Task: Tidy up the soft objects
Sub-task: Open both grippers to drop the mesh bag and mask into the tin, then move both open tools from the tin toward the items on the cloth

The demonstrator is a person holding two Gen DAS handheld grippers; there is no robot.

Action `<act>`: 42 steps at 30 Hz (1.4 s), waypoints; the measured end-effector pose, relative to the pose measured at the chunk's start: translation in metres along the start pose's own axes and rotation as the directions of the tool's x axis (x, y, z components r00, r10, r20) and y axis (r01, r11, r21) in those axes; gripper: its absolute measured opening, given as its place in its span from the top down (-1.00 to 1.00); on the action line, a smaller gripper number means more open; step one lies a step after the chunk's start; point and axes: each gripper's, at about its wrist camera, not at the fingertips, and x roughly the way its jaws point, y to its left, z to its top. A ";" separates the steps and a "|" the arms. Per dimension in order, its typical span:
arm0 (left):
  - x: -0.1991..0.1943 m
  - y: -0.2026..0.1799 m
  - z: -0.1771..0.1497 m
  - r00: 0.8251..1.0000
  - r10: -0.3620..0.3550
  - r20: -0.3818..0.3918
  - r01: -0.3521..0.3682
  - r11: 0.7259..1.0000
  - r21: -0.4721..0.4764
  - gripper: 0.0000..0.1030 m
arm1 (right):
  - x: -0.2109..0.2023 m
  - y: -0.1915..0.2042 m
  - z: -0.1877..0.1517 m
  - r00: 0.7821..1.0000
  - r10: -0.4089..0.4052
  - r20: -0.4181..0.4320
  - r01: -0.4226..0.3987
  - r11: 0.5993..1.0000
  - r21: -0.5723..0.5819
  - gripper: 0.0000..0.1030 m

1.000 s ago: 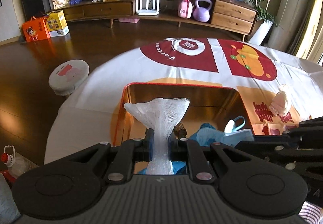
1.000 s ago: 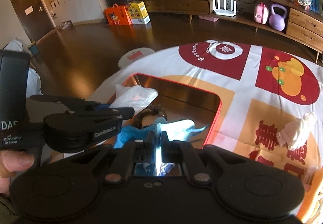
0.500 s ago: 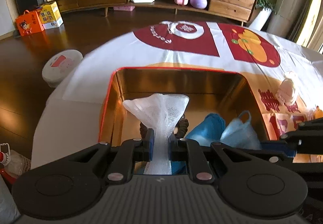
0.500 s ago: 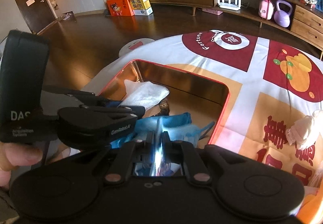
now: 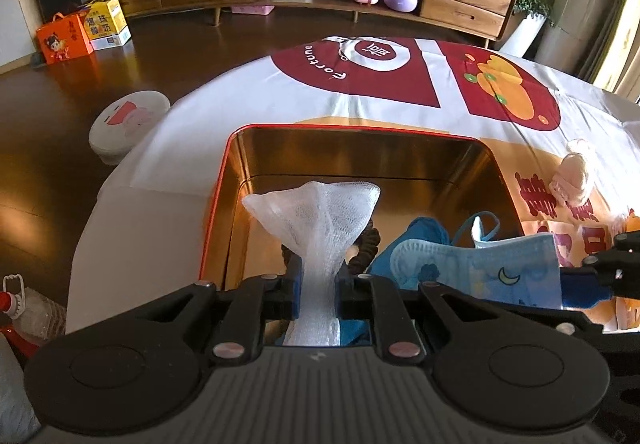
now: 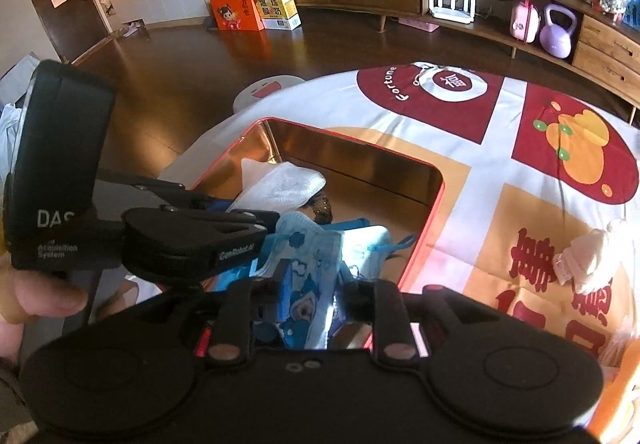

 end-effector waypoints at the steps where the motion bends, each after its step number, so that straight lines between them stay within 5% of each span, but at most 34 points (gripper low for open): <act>1: -0.001 0.000 0.000 1.000 0.001 0.001 -0.001 1.000 -0.002 0.71 | -0.002 -0.001 -0.001 1.000 -0.001 0.002 0.001 1.000 0.000 0.50; 14: -0.028 -0.004 -0.004 0.999 -0.012 0.043 0.012 1.000 -0.014 0.35 | -0.027 -0.003 -0.007 0.999 -0.002 0.037 0.002 1.000 0.001 0.06; 17: -0.036 -0.004 -0.006 0.998 -0.008 0.057 0.009 1.000 -0.012 -0.13 | -0.034 -0.004 -0.009 0.999 -0.001 0.047 0.000 1.000 0.001 -0.03; 24: -0.055 -0.006 -0.009 0.996 -0.010 0.086 0.012 1.000 -0.029 -0.17 | -0.054 -0.005 -0.016 0.997 0.000 0.071 0.001 1.000 -0.007 -0.23; 29: -0.071 -0.012 -0.011 0.993 -0.003 0.117 0.006 1.000 -0.024 -0.43 | -0.069 -0.007 -0.021 0.996 -0.001 0.090 0.002 1.000 -0.007 -0.30; 42: -0.104 -0.029 -0.021 0.984 -0.032 0.175 0.038 0.999 -0.031 -0.59 | -0.109 -0.016 -0.038 0.989 0.004 0.149 -0.005 1.000 0.010 -0.86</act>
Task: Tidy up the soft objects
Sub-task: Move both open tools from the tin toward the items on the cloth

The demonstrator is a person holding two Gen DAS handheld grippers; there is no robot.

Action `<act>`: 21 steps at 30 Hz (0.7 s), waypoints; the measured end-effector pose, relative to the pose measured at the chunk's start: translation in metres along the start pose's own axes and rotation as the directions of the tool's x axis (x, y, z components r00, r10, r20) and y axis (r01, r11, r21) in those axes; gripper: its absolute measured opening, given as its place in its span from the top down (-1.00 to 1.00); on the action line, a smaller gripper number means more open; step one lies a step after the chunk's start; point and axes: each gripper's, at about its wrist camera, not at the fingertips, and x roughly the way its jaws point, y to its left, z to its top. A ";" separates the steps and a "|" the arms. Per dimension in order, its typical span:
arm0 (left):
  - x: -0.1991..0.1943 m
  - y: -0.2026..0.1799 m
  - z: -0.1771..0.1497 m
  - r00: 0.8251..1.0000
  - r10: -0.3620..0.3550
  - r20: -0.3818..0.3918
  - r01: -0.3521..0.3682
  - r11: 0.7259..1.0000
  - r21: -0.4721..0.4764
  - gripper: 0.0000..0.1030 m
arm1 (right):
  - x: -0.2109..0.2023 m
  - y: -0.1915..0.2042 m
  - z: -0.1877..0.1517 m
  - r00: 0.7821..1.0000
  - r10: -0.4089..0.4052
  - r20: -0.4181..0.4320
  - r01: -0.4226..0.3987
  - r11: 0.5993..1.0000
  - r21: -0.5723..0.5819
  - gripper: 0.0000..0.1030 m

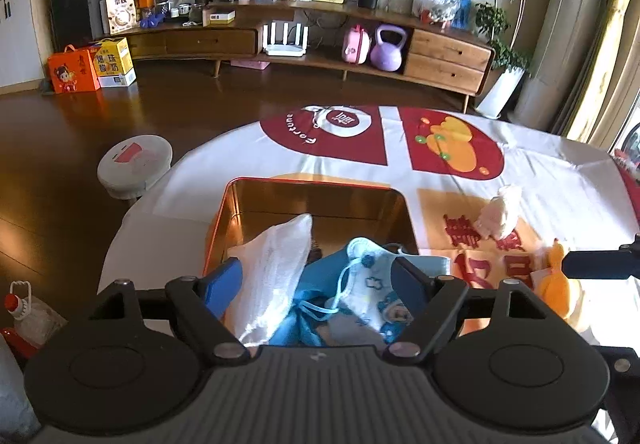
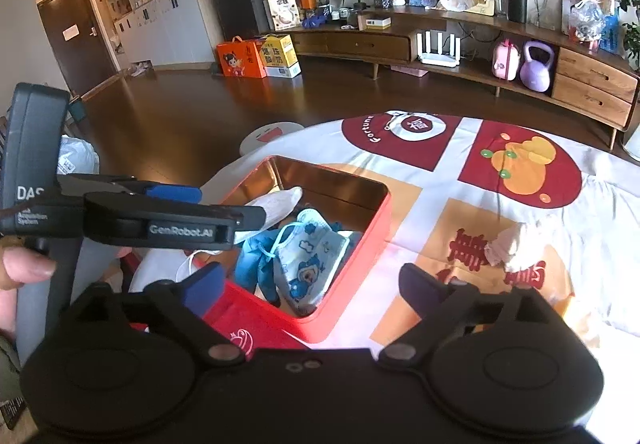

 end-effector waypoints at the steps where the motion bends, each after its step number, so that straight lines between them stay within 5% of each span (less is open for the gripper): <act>1: -0.002 -0.001 -0.001 1.000 -0.001 0.003 0.001 1.000 0.001 -0.63 | -0.002 -0.002 -0.001 1.000 -0.002 0.002 0.002 1.000 0.004 -0.88; 21: -0.035 -0.068 -0.034 0.998 -0.050 0.042 0.048 0.998 0.047 -0.66 | -0.072 -0.067 -0.056 0.993 -0.087 0.080 0.076 0.989 0.124 -1.00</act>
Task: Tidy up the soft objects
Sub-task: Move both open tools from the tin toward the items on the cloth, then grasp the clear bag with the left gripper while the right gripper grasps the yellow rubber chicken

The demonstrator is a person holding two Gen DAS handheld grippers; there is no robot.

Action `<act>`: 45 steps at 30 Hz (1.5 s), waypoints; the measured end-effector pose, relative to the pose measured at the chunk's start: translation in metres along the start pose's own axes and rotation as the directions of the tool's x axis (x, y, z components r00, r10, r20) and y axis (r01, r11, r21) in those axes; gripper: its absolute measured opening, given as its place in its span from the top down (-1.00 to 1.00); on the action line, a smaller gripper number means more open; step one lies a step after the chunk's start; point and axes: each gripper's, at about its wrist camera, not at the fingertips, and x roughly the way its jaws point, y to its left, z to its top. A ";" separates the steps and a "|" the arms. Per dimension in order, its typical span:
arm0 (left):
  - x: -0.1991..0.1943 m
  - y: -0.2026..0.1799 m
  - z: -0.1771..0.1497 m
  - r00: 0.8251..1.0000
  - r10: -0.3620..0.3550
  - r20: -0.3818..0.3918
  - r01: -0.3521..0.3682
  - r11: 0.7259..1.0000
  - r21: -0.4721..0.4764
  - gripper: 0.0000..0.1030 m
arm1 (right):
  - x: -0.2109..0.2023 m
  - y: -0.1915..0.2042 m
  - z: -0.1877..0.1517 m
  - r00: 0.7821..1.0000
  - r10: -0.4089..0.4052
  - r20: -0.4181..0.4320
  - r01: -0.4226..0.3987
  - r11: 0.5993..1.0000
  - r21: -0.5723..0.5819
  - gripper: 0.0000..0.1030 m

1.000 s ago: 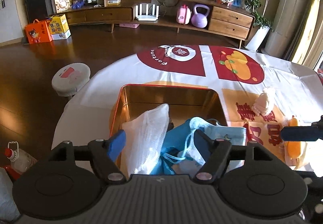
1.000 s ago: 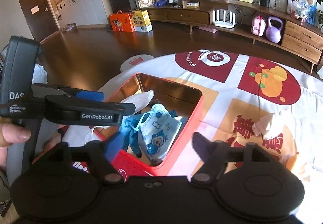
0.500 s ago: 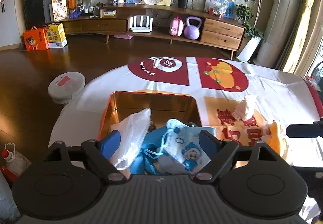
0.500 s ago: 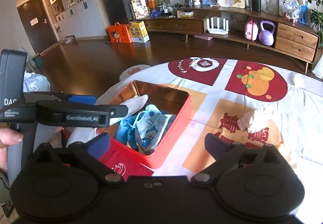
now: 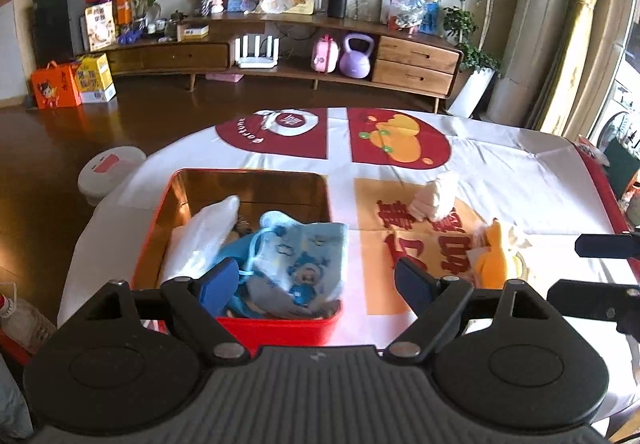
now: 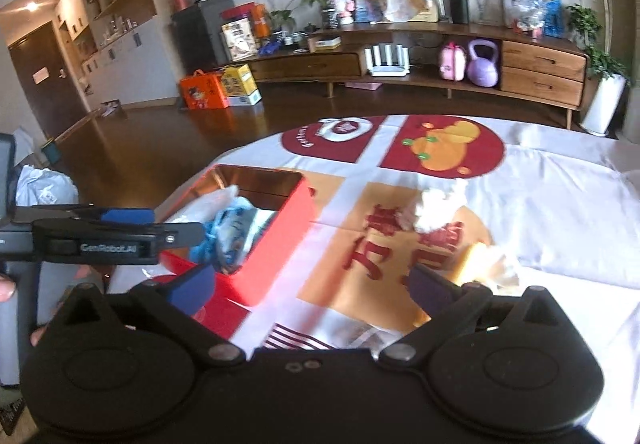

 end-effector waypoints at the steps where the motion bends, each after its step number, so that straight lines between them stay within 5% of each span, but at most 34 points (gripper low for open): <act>1: -0.001 -0.005 -0.002 1.000 -0.006 0.005 0.006 1.000 0.005 -0.66 | -0.002 -0.006 -0.002 1.000 -0.009 0.001 0.009 1.000 0.011 -1.00; 18: 0.023 -0.091 -0.033 0.997 -0.077 -0.029 0.079 0.996 0.048 -0.66 | -0.014 -0.089 -0.035 0.990 -0.137 -0.025 0.139 0.982 0.130 -0.99; 32: 0.067 -0.130 -0.067 0.992 -0.085 -0.098 0.097 0.988 0.123 -0.66 | 0.025 -0.103 -0.020 0.989 -0.142 -0.051 0.146 0.986 0.076 -0.92; 45: 0.103 -0.134 -0.077 0.989 -0.082 -0.123 0.101 0.983 0.155 -0.66 | 0.078 -0.096 -0.008 0.987 -0.121 -0.105 0.125 0.992 0.036 -0.45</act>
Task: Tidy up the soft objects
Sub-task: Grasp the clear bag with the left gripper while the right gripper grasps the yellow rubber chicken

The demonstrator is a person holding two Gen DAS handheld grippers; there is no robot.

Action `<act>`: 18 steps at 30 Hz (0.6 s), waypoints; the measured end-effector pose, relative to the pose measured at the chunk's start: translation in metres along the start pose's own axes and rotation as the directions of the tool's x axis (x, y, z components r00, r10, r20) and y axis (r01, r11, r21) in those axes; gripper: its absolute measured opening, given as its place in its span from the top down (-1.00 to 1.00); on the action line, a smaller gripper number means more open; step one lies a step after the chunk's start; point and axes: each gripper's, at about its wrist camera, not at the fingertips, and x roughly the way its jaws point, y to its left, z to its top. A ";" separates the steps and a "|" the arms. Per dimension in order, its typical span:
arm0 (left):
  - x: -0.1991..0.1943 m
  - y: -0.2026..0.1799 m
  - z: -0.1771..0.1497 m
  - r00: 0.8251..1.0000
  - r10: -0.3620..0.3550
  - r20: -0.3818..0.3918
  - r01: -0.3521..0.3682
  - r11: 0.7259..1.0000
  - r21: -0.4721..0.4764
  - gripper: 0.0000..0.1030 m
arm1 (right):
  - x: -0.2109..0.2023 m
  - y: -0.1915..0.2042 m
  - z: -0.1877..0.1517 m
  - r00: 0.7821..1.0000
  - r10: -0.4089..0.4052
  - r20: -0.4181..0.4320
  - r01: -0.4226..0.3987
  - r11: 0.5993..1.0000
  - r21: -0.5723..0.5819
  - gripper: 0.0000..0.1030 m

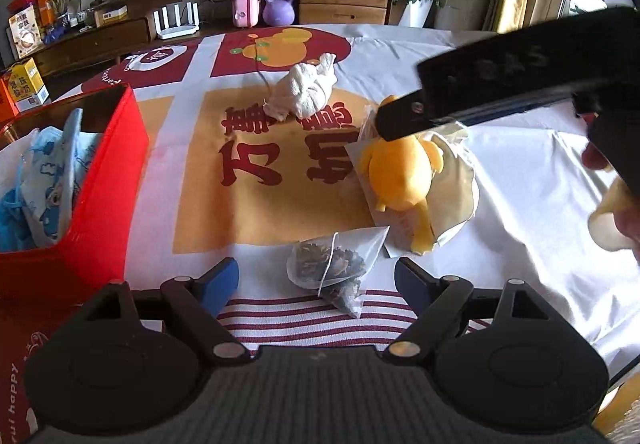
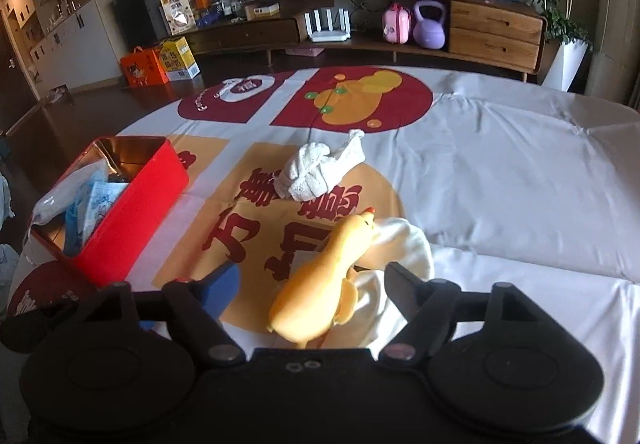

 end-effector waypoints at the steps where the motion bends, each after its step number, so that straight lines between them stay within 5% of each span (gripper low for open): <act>1: 0.001 0.000 0.000 1.000 -0.001 0.000 0.001 1.000 0.004 -0.66 | 0.003 0.000 0.001 1.000 -0.001 -0.006 0.001 1.000 0.003 -0.43; 18: 0.014 -0.006 -0.004 0.999 -0.028 0.019 0.027 0.997 0.071 -0.64 | 0.037 -0.014 0.008 0.998 -0.018 -0.052 0.023 0.995 0.094 0.37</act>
